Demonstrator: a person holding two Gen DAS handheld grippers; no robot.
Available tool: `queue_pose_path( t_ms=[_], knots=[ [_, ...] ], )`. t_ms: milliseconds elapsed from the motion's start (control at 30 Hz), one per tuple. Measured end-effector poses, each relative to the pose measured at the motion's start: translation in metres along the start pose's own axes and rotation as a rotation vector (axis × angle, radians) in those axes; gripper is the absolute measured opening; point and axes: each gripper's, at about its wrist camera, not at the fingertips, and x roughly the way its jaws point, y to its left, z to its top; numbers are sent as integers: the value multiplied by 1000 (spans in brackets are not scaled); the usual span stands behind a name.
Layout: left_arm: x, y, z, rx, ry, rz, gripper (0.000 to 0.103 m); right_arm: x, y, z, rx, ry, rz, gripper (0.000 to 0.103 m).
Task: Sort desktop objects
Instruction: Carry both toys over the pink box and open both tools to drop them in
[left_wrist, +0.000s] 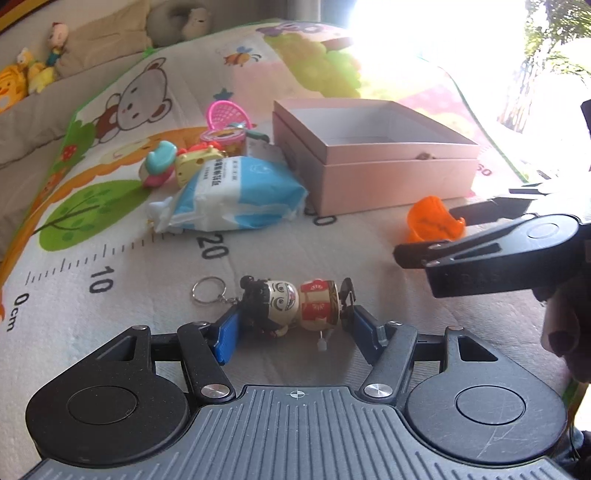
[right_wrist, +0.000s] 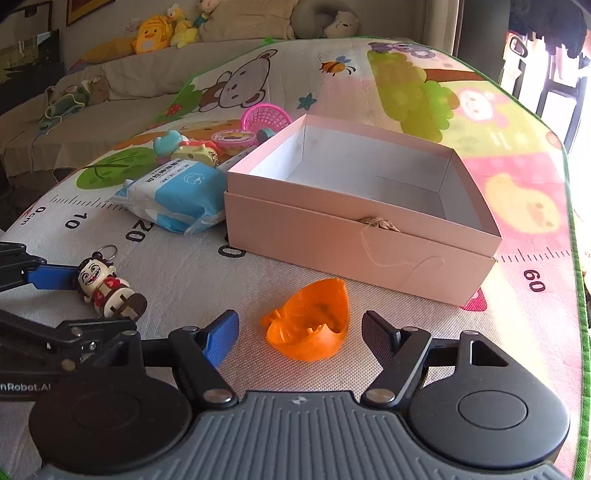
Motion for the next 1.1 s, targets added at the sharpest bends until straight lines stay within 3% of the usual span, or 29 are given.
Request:
queue_pose_path(
  t_ms=[67, 233, 400, 533, 800, 933, 1100],
  knots=[
    [-1, -4, -2, 12, -2, -16, 75, 2, 3, 2, -15, 10, -3, 72],
    [5, -5, -1, 10, 2, -9, 83, 6, 2, 8, -4, 31, 4, 47],
    [9, -4, 3, 3, -3, -3, 83, 5, 4, 9, -23, 42, -2, 46],
    [9, -3, 5, 5, -11, 3, 70, 0, 2, 7, -23, 51, 3, 44],
    [-3, -13, 9, 44, -36, -33, 70, -30, -22, -1, 59, 72, 40, 44],
    [-17, -21, 30, 78, -100, -52, 70, -60, -38, 2, 89, 16, 38, 44],
    [-22, -27, 73, 128, -206, -46, 70, -98, -68, 26, 129, -120, 0, 44]
  ],
)
